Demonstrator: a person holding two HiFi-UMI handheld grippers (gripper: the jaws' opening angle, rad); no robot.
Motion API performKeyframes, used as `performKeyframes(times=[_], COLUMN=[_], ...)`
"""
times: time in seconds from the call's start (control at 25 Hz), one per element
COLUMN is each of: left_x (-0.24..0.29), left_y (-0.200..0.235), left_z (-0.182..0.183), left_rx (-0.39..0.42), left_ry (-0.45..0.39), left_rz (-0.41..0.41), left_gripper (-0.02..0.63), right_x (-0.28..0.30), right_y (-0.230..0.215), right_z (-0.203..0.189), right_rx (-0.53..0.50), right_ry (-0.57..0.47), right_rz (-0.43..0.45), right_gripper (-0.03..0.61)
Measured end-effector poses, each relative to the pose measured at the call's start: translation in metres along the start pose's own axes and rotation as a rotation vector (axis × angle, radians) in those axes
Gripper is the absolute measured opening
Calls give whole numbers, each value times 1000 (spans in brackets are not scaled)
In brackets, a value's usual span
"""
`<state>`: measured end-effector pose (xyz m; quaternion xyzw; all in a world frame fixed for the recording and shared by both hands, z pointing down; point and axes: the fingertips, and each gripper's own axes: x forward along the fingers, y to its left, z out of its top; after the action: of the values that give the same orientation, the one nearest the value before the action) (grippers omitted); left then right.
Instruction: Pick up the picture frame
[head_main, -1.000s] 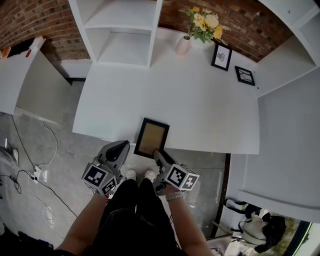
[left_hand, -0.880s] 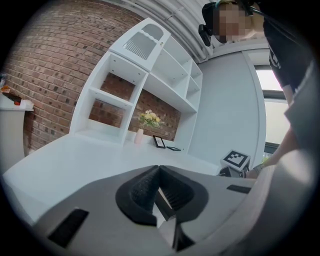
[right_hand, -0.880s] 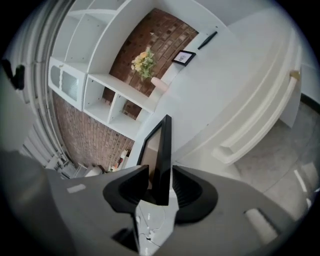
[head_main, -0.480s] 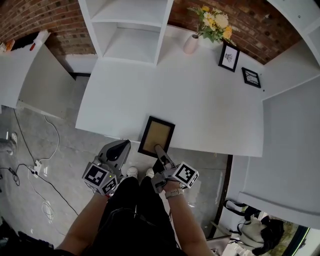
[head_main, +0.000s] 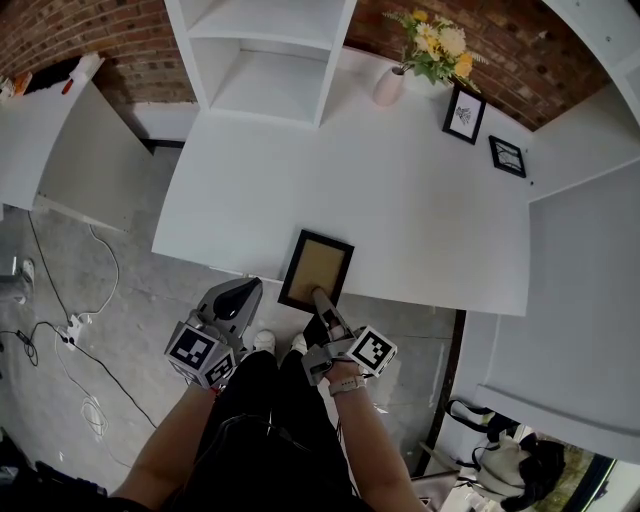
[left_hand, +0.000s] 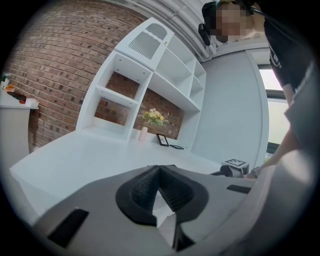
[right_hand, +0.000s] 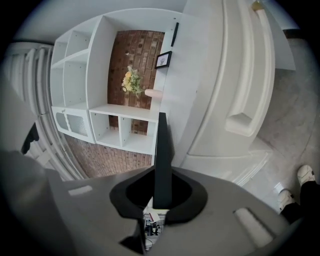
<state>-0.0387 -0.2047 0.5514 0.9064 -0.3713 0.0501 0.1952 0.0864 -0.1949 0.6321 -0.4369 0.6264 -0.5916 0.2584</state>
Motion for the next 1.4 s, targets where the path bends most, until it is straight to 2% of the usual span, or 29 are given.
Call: performKeyframes(times=[0.16,0.36,0.44,0.56,0.68,1.04,1.4], left_x=[2,6,7,11,15,25,28], left_y=[1,0,-2,-3,-5,-5,-6], left_z=[4,9,9,8,10,25,46], left_rx=[3,12,1,4,6,16,32], left_ry=[-9,-12,-8,-13,-21,-45,-85], left_rz=[5,6,5,1,-3,-4,-3], left_gripper=[-14,-14,-14,-14,-14,-14,-14], right_x=[1,-5,-7,-10,-18,-36,-40], right_y=[10,18,23,37,36,44,67], right_z=[5,15,19,32,47,82,93], right_rx=[-5,-35,-63,-160,-229,-528,-760], right_ry=[-13,-32,-35,-44,-57,-78,-69], right_rz=[49,65,60,47,-29,-203,-267], right_gripper=[17,14,14,14,14,14,14])
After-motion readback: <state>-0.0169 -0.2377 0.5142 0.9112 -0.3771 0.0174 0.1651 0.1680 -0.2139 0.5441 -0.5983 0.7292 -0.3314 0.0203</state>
